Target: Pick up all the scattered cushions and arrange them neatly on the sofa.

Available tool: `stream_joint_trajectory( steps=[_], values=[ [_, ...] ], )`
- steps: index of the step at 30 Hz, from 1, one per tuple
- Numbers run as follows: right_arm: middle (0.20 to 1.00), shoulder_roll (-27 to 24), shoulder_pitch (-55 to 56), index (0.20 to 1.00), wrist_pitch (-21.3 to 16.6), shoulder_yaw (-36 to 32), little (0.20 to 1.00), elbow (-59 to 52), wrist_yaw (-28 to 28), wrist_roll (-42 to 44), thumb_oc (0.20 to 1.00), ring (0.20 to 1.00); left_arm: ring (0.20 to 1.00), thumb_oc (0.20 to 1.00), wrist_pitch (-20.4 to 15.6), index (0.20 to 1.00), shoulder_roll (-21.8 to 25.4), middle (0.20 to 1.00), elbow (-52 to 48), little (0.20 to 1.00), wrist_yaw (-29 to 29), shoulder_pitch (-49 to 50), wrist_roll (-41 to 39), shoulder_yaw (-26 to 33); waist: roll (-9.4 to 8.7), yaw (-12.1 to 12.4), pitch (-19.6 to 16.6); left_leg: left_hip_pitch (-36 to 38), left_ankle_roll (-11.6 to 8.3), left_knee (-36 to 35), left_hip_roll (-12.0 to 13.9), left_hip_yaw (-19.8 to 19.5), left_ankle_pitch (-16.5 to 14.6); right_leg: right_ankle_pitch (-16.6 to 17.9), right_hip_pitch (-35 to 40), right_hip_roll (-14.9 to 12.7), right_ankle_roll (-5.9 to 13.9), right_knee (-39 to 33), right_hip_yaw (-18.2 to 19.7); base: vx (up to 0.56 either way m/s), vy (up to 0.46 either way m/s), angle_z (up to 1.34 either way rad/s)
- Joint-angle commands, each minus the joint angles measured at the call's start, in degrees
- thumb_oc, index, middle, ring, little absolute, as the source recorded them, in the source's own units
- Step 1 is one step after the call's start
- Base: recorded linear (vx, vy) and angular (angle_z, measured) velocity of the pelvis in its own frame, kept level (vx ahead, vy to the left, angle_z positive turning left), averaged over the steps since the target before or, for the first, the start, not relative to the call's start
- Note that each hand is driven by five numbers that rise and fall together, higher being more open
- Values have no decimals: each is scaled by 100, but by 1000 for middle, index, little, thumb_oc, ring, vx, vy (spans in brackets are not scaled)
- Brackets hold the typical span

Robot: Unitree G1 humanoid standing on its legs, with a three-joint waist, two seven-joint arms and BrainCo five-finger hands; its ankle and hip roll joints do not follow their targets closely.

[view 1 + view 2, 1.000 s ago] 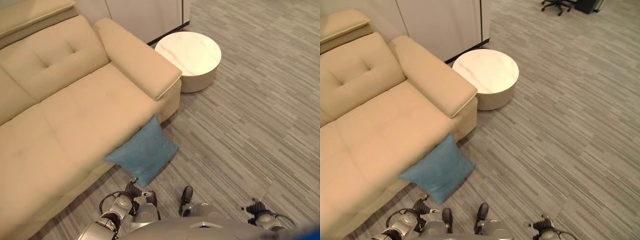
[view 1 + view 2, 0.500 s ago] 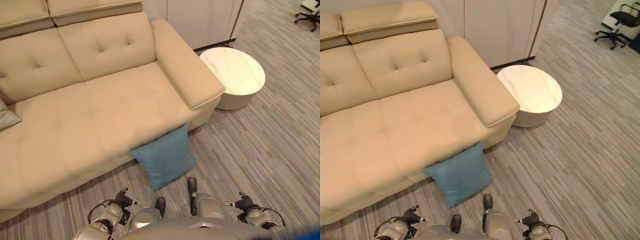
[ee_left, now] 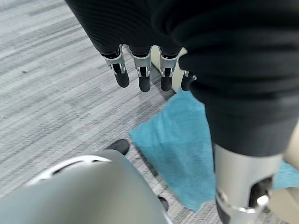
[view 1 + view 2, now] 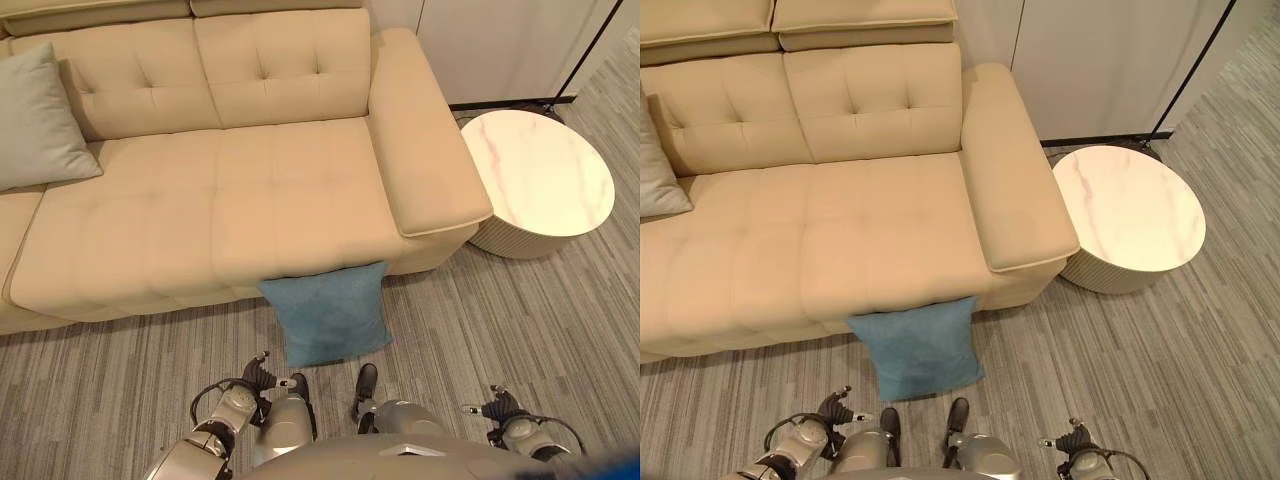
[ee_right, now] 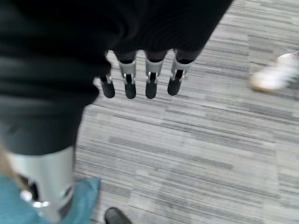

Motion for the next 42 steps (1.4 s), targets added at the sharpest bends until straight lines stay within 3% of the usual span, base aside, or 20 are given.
stream_joint_trajectory(
  steps=[1,8,14,17,21,22,24,33,42],
  values=[
    [1000,-27,13,1000,-31,84,1000,10,-80,43,1000,1000,1000,1000,-41,1000,158,1000,166,1000,127,1,-52,167,-157,-6,-186,-139,194,403,-168,-300,-592,-561,-37,-447,911,535,550,77,55,-9],
    [1000,15,-43,1000,-64,146,1000,-132,-81,26,1000,1000,1000,1000,-67,1000,332,1000,116,1000,201,1,-200,392,-310,147,-274,2,237,169,-263,-409,-613,-560,29,-464,961,508,533,72,43,11],
    [1000,-34,-149,1000,-118,107,1000,-308,-142,120,1000,1000,1000,1000,-151,1000,401,1000,-36,1000,292,-7,-417,534,-294,213,-210,41,243,23,-333,-470,-570,-492,-8,-491,1009,450,558,-5,19,6],
    [1000,-125,-540,1000,-203,38,1000,-689,-394,419,1000,1000,1000,1000,-334,1000,387,1000,-372,1000,563,-329,-1051,638,-231,206,263,-636,212,140,-345,-571,-423,-333,-747,-548,1020,613,615,-382,-23,7],
    [1000,-269,-937,1000,-305,57,1000,-1347,-719,653,1000,1000,1000,1000,-611,1000,348,1000,-845,1000,902,-599,-1837,661,-135,170,606,-1601,182,574,-358,-589,-291,-187,-1731,-622,960,1025,605,-305,-1,9],
    [1000,-302,-1258,1000,-375,73,1000,-1618,-943,841,1000,1000,1000,1000,-748,1000,310,1000,-1116,1000,1059,-795,-2179,637,-73,147,717,-2101,162,736,-340,-574,-185,-124,-2276,-668,942,1207,582,-269,7,-4],
    [1000,-276,-1473,1000,-421,94,1000,-1749,-1103,955,1000,1000,1000,1000,-822,1000,284,1000,-1235,1000,1184,-945,-2322,585,-16,147,745,-2339,97,803,-284,-623,-277,-231,-2544,-647,980,1317,614,-109,-11,-4],
    [1000,-255,-2631,1000,-652,0,1000,-2254,-1856,1276,1000,1000,1000,1000,-1001,1000,279,1000,-1661,1000,1637,-1848,-2665,509,101,43,819,-3767,-33,868,-209,-745,15,-114,-4088,-752,1006,1649,600,-96,-19,-3],
    [1000,-539,-3779,1000,-903,10,1000,-2525,-2009,1816,1000,1000,1000,1000,-1039,1000,639,1000,-2088,1000,1871,-3011,-2576,293,182,-28,1026,-5087,-144,1008,-189,-820,212,-54,-5437,-879,1038,1987,700,-42,-17,8]
  ],
)
